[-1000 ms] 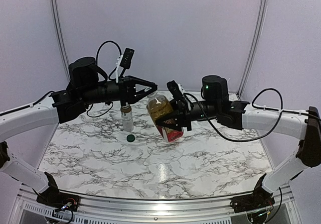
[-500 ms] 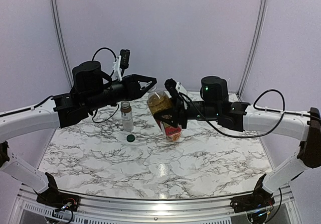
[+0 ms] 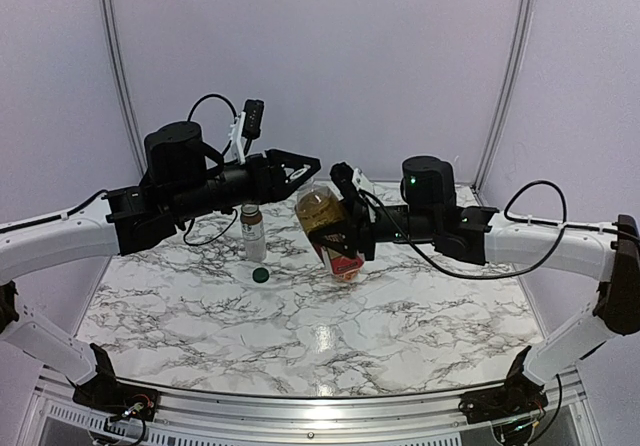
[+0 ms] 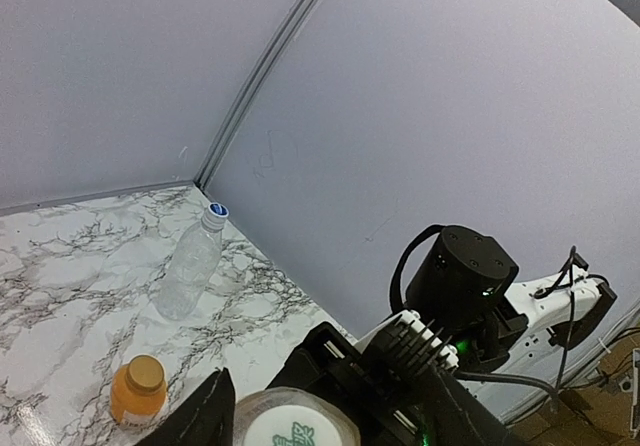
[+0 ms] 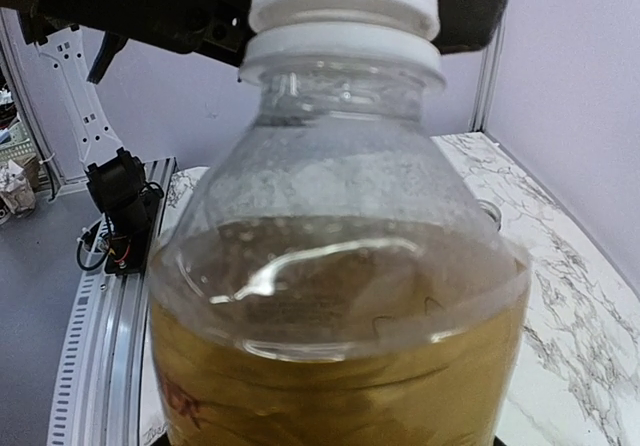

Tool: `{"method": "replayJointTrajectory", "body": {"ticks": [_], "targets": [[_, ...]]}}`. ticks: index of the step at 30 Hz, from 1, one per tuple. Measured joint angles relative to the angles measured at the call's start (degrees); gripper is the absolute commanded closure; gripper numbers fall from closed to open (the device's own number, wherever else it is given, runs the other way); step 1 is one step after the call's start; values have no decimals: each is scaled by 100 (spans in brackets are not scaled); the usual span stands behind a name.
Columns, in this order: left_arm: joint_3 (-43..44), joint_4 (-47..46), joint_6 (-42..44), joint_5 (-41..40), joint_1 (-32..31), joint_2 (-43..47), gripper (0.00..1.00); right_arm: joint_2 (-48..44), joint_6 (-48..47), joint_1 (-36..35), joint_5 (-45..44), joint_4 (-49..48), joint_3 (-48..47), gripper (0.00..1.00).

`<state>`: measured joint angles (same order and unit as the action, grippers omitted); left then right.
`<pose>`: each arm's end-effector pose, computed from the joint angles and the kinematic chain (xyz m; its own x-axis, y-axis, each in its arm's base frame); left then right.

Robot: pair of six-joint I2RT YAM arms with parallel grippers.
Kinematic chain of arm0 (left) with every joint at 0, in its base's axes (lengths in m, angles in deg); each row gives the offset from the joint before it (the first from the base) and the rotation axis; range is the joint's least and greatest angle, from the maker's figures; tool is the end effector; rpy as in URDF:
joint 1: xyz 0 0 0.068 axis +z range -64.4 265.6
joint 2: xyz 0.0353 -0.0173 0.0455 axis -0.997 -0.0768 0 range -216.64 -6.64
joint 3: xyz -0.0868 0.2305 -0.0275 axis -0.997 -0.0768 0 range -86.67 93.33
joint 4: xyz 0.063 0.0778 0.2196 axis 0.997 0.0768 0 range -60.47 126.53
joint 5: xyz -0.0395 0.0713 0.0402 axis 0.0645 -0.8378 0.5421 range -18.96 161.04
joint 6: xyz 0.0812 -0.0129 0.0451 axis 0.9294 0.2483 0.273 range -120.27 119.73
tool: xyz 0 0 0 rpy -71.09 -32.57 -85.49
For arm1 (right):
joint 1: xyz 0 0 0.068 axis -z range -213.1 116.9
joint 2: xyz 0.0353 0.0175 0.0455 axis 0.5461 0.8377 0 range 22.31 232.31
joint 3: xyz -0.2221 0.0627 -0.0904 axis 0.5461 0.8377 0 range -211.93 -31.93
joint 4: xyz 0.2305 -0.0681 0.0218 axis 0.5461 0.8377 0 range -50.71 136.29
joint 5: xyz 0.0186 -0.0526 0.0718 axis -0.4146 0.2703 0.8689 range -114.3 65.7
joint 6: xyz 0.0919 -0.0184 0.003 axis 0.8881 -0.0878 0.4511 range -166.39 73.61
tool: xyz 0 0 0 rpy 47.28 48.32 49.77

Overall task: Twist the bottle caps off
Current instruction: Unscrew the bottle cap from the plastic bottle.

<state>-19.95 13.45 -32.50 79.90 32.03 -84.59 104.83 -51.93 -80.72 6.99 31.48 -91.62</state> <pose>0.2021 -0.2959 0.3749 -0.4302 -0.3045 -0.8498 0.7763 0.3556 -0.5204 0.2098 0.2952 0.2802 -0.0802 -0.2105 -0.9743 -0.9817 0.1859 0.0407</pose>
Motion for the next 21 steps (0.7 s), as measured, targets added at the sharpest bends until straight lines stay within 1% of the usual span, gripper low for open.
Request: {"method": "replayJointTrajectory", "body": {"ticks": [5,10,15,18,21], "targets": [[0,2,122,164,55,26,22,-26,55,31,286,-55,76,58],[-2,-2,243,439,219,96,18,-63,122,68,693,-166,129,58],[-2,-4,564,968,345,162,17,-81,243,81,1185,-330,146,58],[-2,-7,874,1471,358,192,18,-81,293,92,1416,-391,146,58],[-2,-11,1145,1915,358,197,23,-81,321,94,1604,-417,146,58]]}}
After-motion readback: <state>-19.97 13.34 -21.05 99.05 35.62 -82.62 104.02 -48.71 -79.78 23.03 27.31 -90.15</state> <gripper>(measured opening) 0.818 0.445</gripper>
